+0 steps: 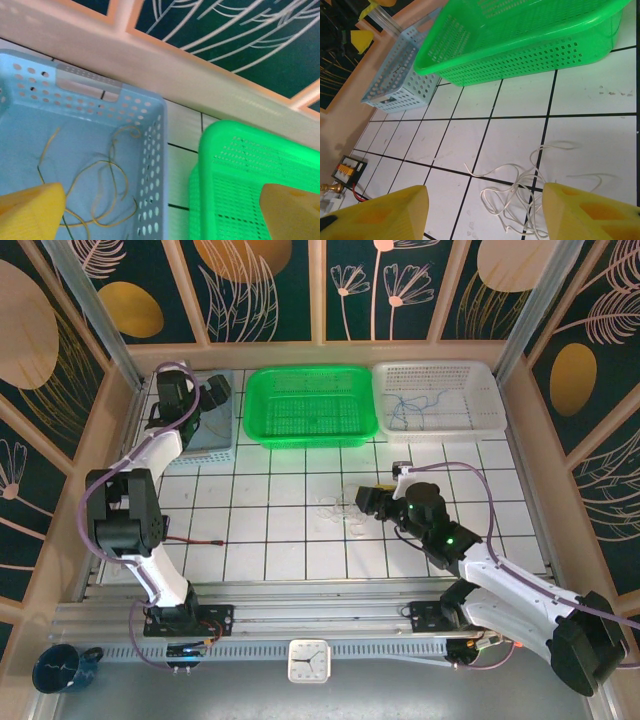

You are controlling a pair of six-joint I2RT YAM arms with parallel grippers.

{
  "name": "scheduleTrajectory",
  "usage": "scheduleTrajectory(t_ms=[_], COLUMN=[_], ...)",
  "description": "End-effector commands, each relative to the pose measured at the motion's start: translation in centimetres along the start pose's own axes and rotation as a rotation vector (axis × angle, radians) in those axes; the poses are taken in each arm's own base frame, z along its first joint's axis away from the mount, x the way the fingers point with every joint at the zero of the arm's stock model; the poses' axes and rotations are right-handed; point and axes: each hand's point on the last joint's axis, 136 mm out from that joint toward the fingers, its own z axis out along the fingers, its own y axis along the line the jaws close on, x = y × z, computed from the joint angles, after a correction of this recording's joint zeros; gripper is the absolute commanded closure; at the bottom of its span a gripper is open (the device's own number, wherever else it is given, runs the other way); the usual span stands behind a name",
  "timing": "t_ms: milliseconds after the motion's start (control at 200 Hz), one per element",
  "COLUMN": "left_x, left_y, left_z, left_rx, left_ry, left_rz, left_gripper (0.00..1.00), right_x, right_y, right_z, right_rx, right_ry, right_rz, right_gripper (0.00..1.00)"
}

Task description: Untangle the cables

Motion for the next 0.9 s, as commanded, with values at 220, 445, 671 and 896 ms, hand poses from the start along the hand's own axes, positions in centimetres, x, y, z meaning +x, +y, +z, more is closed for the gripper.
scheduleTrajectory(t_ms=[220,445,671,896], left_x=[-2.8,0.2,5.2,10.9], left_y=[-7.0,-12.0,-13.3,-13.1], left_z=[-5.3,-9.3,-13.0,-14.9], left_rx=[0.246,0.360,0.432,0.456], left_ry=[-0.005,0.015,0.054,0.132], left_rz=[-0.013,0.002,-0.063,-0.120], left_gripper=[0.01,0.01,0.01,0.01], right_x=[-0.3,-0.2,0.1,0.8], right_y=[0.1,0.2,0.4,1.0], right_z=[0.7,1.5,2.3,3.8], right_rx=[0.014,0.014,0.018,0.033], right_ry=[0.007,0.027,0.061,0.134], right_rz=[-0.023,-0.024,-0.041,-0.090], right_gripper=[0.38,0.38,0.38,0.38])
